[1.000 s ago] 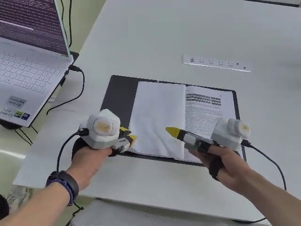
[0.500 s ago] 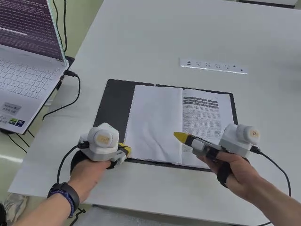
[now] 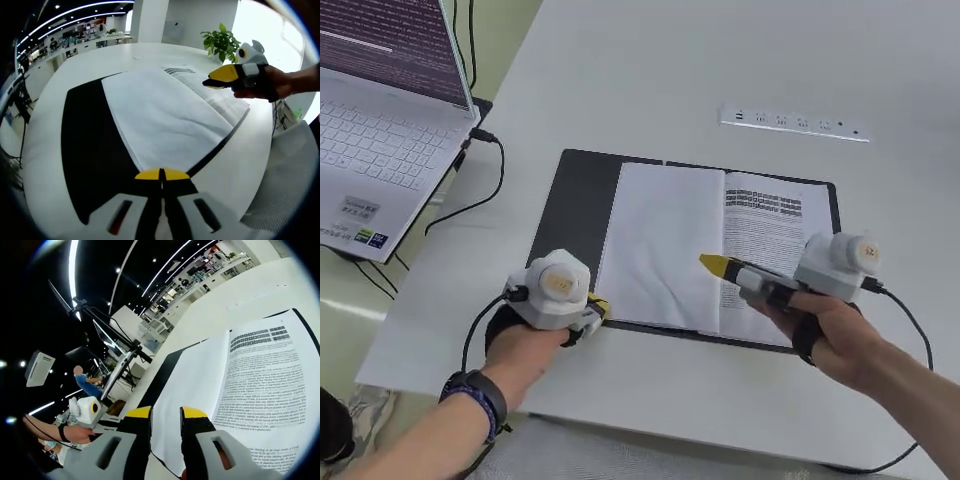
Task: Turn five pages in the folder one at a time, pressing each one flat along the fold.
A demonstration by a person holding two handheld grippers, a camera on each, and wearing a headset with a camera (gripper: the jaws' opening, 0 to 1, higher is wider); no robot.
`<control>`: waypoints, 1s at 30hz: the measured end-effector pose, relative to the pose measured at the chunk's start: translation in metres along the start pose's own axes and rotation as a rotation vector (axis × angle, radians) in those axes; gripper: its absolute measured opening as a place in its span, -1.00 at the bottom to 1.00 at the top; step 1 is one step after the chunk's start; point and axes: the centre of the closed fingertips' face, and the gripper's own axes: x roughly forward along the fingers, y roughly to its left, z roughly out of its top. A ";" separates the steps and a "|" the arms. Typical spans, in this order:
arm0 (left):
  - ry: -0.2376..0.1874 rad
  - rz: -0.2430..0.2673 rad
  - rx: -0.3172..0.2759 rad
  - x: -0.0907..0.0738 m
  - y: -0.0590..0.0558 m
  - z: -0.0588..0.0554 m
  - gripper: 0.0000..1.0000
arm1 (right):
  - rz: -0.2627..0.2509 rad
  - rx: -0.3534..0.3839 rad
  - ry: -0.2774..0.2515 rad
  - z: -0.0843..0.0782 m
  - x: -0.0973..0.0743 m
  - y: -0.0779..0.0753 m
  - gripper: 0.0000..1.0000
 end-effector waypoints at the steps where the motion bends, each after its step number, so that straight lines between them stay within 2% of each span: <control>1: 0.001 -0.001 -0.003 0.000 0.000 0.000 -1.00 | 0.001 -0.021 0.010 0.001 0.001 0.002 -0.62; 6: 0.002 -0.001 -0.008 0.000 0.000 0.000 -1.00 | -0.010 -0.067 0.021 0.007 0.004 0.003 -0.77; 14: 0.016 0.003 -0.022 0.001 0.000 0.000 -1.00 | -0.065 -0.065 0.001 0.015 0.012 -0.017 -1.00; 23: 0.019 0.008 -0.030 0.001 0.001 0.000 -1.00 | -0.084 -0.020 -0.025 0.026 0.022 -0.038 -1.00; 30: 0.030 0.012 -0.028 0.002 0.001 0.000 -1.00 | -0.088 -0.025 -0.006 0.020 0.026 -0.049 -1.00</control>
